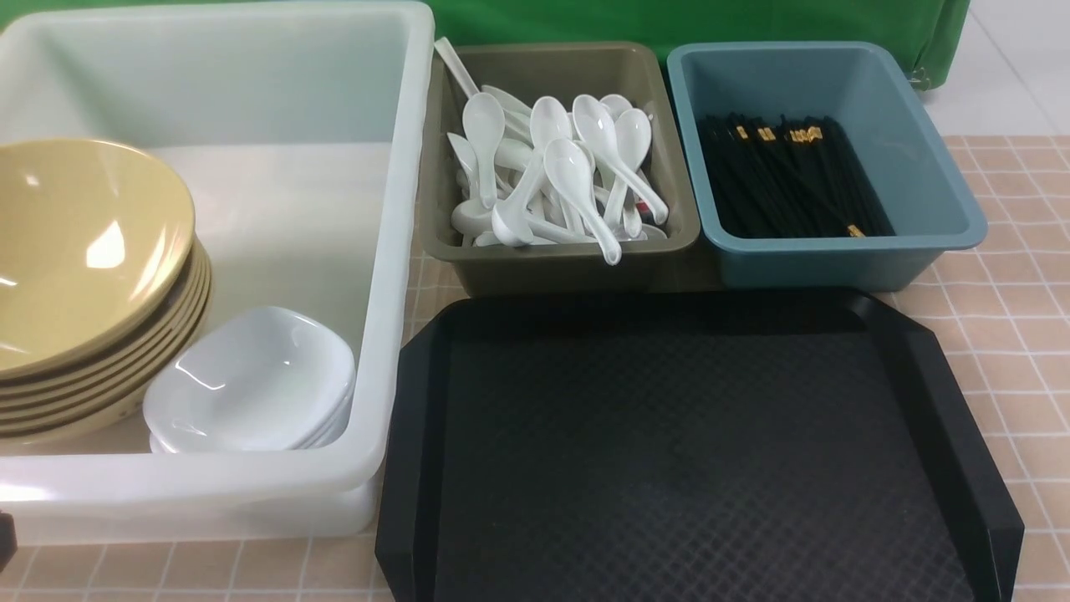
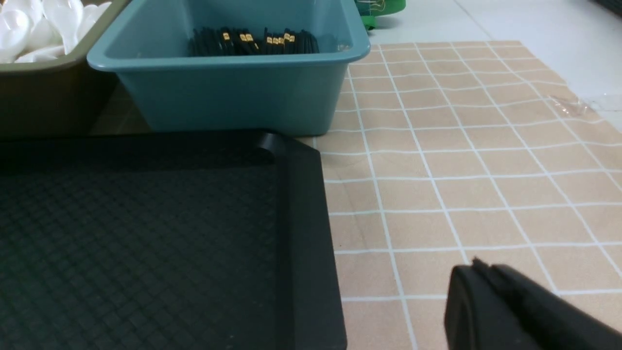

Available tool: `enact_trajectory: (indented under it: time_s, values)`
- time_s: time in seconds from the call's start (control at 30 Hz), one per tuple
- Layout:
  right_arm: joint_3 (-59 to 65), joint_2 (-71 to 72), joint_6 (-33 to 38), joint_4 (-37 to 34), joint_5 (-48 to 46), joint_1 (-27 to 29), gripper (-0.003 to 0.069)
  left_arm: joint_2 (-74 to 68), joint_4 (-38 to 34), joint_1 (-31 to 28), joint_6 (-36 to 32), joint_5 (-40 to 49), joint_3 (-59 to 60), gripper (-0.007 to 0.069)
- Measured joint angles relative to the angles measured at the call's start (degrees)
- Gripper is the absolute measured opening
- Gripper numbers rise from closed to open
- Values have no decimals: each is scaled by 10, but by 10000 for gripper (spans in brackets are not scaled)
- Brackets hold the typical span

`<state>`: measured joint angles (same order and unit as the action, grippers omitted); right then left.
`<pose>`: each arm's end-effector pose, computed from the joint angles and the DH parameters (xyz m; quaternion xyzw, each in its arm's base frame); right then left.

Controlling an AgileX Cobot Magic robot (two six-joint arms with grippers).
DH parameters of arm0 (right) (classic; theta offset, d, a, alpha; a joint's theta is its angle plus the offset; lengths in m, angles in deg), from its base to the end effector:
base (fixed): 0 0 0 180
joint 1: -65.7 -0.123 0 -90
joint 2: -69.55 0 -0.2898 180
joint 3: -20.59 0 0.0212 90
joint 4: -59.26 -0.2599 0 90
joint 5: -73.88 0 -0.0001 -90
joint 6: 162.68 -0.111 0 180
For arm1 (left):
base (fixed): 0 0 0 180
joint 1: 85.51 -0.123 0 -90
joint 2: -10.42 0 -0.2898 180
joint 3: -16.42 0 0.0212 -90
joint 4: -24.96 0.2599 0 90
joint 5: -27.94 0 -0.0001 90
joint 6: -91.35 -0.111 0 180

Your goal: On brown table put chopsticks spoon bowls plates into blue grey white boxes.

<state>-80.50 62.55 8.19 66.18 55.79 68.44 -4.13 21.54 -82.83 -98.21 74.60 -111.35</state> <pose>0.0775 -0.0079 0.1713 0.0478 0.7858 -0.0158 0.6164 0.0514 -0.0072 0.2736 0.0839 0.8314 0.0036 0.5493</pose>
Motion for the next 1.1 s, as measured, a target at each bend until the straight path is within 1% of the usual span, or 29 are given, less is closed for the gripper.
enact_trajectory:
  time_s: [0.13, 0.2, 0.23, 0.27, 0.33, 0.37, 0.4, 0.43, 0.5, 0.53, 0.6, 0.63, 0.7, 0.77, 0.8, 0.83, 0.93, 1.1]
  values:
    - [0, 0, 1, 0, 0, 0, 48, 0, 0, 0, 0, -8, 1, 1]
    - [0, 0, 1, 0, 0, 0, 49, 0, -17, 0, 3, -50, 9, 1]
    - [0, 0, 1, 0, 0, 0, 50, 0, -30, 0, 4, -81, 16, 1]
    - [0, 0, 1, 0, 0, 0, 51, 0, -42, -1, 4, -131, 28, 1]
    - [0, 0, 1, 0, -1, 0, 52, 2, -63, -6, 4, -253, 68, 1]
    - [0, 0, 1, 0, 0, 0, 52, 3, -64, -7, 4, -265, 74, 1]
    - [-1, 0, 1, 0, 0, 0, 53, 11, -69, -16, 5, -361, 119, 1]
    - [-1, 0, 1, 0, -1, 0, 54, 18, -69, -24, 8, -420, 156, 1]
    - [-1, 0, 1, 0, -2, 0, 55, 37, -64, -39, 21, -482, 214, 1]
    - [-1, 0, 1, 0, -2, 0, 56, 46, -56, -44, 26, -491, 229, 1]
    - [-1, 0, 1, 0, -2, 0, 58, 59, -38, -53, 44, -494, 253, 1]
    - [-1, 0, 1, 0, -2, 0, 59, 71, -18, -60, 65, -482, 263, 1]
    - [-1, 0, 1, 0, -3, 0, 62, 75, 3, -63, 92, -441, 266, 1]
    - [-1, 0, 1, 0, -3, 0, 65, 75, 8, -63, 110, -390, 266, 1]
    - [-1, 0, 1, 0, -3, 0, 66, 75, 9, -63, 113, -366, 266, 1]
    - [-1, 0, 1, 0, -3, 0, 67, 75, 9, -63, 113, -362, 266, 1]
    - [-1, 0, 1, 0, -3, 0, 70, 75, 9, -63, 108, -293, 266, 1]
    - [-1, 0, 1, 0, -3, 0, 75, 75, 9, -63, 96, -290, 266, 1]
